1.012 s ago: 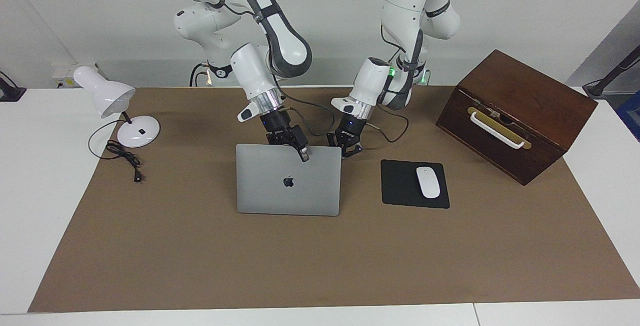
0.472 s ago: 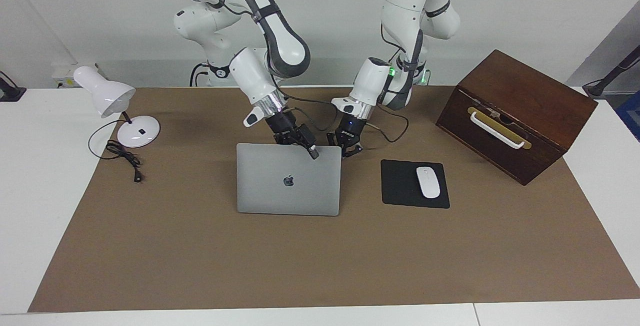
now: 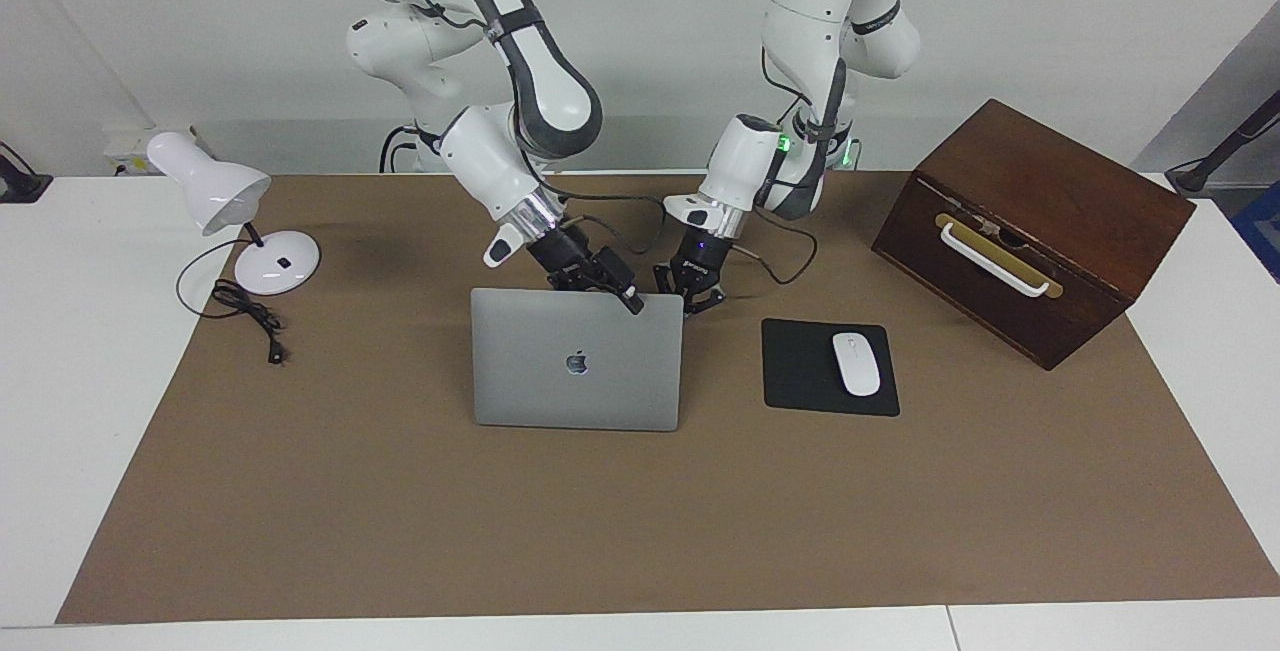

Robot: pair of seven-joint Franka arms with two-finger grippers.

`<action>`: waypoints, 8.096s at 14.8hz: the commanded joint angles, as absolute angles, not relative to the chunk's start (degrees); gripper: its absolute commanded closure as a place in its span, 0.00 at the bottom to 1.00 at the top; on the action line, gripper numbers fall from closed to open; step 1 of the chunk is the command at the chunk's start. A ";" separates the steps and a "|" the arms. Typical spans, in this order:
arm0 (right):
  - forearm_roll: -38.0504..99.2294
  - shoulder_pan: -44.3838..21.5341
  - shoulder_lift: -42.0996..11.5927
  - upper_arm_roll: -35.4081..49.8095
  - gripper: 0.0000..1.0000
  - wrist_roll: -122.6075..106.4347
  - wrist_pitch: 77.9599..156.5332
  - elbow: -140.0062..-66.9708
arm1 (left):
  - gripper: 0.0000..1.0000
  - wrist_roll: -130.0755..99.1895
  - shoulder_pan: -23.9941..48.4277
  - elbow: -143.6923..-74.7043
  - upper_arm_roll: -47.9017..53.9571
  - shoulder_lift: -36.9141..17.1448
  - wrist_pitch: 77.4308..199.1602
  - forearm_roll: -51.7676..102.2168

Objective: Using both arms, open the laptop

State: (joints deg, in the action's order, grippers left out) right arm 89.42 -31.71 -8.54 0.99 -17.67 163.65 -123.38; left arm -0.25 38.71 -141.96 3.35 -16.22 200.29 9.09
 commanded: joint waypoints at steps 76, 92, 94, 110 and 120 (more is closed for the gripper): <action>18.90 -8.79 -19.07 0.88 0.00 12.30 113.12 -88.16 | 1.00 -5.89 41.22 -139.92 2.90 -18.02 200.48 9.23; 18.29 -3.61 -19.78 0.70 0.00 8.54 102.59 -82.09 | 1.00 -13.87 41.66 -138.43 2.90 -18.11 200.21 9.32; 13.82 -1.33 -17.15 0.79 0.00 4.86 98.90 -82.35 | 1.00 -15.73 41.66 -138.43 2.90 -18.11 200.21 9.32; 0.35 15.12 -5.54 0.88 0.00 -16.62 104.50 -96.32 | 1.00 -26.54 35.25 -127.89 2.29 -1.77 148.84 9.49; 2.11 6.77 -3.52 1.49 0.00 -5.80 104.50 -97.38 | 1.00 -15.49 19.97 -109.43 1.49 0.17 112.07 2.02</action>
State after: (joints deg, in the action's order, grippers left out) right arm 1.21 6.00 -4.85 1.61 -5.38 102.82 -95.29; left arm -19.75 23.32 -111.25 1.01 -0.87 116.59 3.13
